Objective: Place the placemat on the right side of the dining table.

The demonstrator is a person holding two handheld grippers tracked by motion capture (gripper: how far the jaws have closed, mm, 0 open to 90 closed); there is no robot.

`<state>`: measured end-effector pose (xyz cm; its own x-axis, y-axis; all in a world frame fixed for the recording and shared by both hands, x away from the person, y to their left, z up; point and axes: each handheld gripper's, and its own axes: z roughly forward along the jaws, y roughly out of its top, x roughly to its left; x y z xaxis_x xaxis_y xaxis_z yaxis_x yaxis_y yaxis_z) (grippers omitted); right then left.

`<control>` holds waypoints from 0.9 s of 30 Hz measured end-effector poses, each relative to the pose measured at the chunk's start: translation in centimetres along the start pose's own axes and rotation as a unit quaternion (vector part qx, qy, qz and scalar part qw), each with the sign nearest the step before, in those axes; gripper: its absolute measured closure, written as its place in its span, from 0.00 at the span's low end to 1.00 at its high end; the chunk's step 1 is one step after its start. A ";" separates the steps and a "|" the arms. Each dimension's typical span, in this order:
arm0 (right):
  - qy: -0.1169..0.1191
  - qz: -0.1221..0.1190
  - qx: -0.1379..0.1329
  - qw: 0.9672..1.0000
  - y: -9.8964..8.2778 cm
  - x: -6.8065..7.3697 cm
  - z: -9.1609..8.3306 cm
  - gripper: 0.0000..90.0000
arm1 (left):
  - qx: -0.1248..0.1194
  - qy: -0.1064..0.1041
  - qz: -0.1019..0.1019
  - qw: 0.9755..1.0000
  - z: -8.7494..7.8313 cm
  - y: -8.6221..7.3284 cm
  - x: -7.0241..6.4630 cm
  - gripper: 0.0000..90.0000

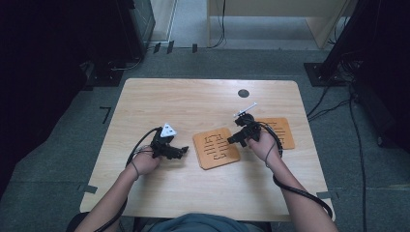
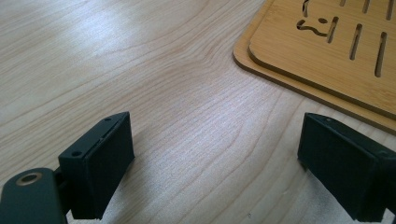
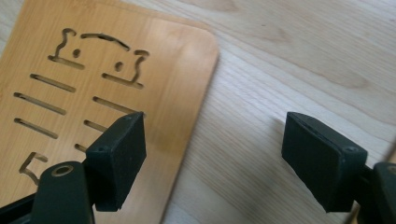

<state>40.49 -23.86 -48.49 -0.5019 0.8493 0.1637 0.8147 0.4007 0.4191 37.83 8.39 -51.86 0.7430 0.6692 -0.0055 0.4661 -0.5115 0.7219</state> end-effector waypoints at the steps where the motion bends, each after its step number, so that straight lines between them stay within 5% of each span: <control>1: 0.000 0.000 0.000 1.000 0.0 0.0 0.0 0.25 | 0.000 0.000 0.000 1.000 0.0 0.0 0.0 0.11; 11: 0.005 -0.033 0.004 0.999 0.2 2.0 0.9 0.24 | 0.000 0.000 0.000 1.000 0.0 0.0 0.0 0.11; 27: 0.006 -0.065 -0.015 0.998 -0.1 3.0 1.7 0.14 | 0.000 0.000 0.000 1.000 0.0 0.0 0.0 0.11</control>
<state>39.38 -20.75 -49.52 -0.6059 0.7870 0.1162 0.7336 0.4963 0.4642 37.83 8.39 -51.87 0.7431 0.6692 -0.0048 0.4653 -0.5114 0.7224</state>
